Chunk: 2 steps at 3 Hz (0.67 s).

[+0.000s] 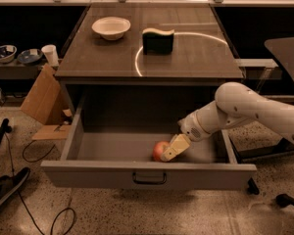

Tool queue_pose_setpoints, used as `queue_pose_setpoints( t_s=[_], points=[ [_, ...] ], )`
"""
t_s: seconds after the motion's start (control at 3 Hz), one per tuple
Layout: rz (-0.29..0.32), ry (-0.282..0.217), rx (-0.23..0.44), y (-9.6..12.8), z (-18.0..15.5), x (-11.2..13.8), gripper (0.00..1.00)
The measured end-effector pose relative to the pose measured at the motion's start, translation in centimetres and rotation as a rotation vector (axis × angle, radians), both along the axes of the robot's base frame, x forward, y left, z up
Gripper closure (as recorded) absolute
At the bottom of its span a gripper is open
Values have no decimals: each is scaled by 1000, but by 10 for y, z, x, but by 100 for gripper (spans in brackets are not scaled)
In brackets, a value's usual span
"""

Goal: Place apple into top drawer

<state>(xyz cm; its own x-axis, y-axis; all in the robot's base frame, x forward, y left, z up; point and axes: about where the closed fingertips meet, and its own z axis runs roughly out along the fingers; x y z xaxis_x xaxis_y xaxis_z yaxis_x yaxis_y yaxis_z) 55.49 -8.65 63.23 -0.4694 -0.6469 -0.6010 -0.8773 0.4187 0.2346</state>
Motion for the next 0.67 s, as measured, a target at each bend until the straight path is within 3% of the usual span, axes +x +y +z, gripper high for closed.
queue_pose_setpoints(
  t_s=[0.33, 0.67],
  points=[
    [-102, -72, 13, -17, 23, 5, 0],
    [-103, -72, 13, -18, 23, 5, 0]
  ],
)
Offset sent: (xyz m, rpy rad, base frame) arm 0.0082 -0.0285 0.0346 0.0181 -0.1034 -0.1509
